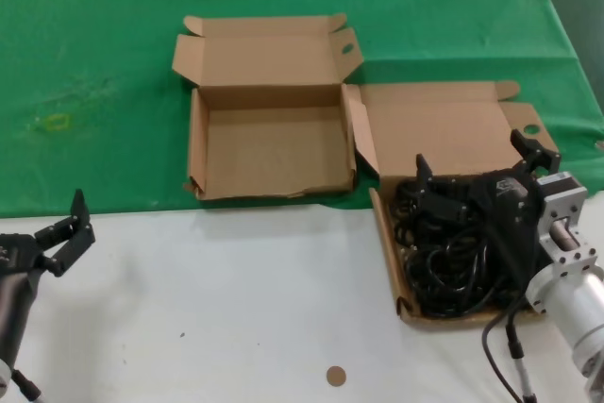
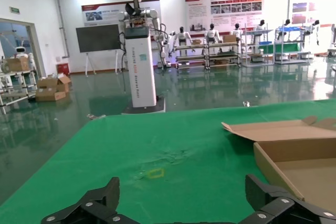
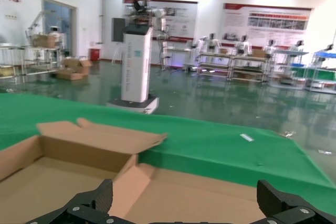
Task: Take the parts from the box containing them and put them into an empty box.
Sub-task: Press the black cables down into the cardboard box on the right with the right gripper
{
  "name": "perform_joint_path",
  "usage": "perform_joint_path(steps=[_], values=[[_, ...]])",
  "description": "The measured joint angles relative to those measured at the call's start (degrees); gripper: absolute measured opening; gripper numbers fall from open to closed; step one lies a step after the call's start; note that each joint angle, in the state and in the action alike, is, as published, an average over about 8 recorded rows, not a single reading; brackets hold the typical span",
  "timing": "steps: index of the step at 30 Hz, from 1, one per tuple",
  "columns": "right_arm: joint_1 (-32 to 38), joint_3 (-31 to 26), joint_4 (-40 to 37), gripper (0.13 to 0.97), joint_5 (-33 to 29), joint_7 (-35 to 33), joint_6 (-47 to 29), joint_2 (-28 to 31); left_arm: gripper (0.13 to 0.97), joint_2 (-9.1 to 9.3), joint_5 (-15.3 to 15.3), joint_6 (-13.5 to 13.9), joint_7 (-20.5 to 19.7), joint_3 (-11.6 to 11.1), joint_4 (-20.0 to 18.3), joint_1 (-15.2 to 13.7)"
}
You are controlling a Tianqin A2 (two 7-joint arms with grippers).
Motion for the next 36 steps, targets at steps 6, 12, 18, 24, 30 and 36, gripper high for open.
perform_joint_path(steps=[6, 12, 18, 24, 30, 36], values=[[0.21, 0.34, -0.33, 0.966, -0.36, -0.54, -0.16, -0.34, 0.832, 0.00, 0.01, 0.00, 0.00, 0.00, 0.00, 0.00], [0.31, 0.63, -0.48, 0.966, -0.36, -0.61, -0.54, 0.12, 0.716, 0.00, 0.01, 0.00, 0.00, 0.00, 0.00, 0.00], [0.51, 0.72, -0.68, 0.966, -0.40, -0.42, -1.02, 1.96, 0.579, 0.00, 0.01, 0.00, 0.00, 0.00, 0.00, 0.00], [0.86, -0.95, -1.00, 0.966, -0.62, 0.70, -1.31, 6.12, 0.448, 0.00, 0.01, 0.00, -0.02, 0.00, 0.00, 0.00], [1.06, -3.56, -0.49, 0.966, -0.89, 2.50, -1.63, 11.21, 0.306, 0.00, 0.01, 0.00, -0.03, 0.00, 0.00, 0.00], [1.92, -6.06, 0.40, 0.966, -2.59, 3.99, -3.27, 16.74, 0.277, 0.00, 0.01, 0.00, -0.03, 0.00, 0.00, 0.00]])
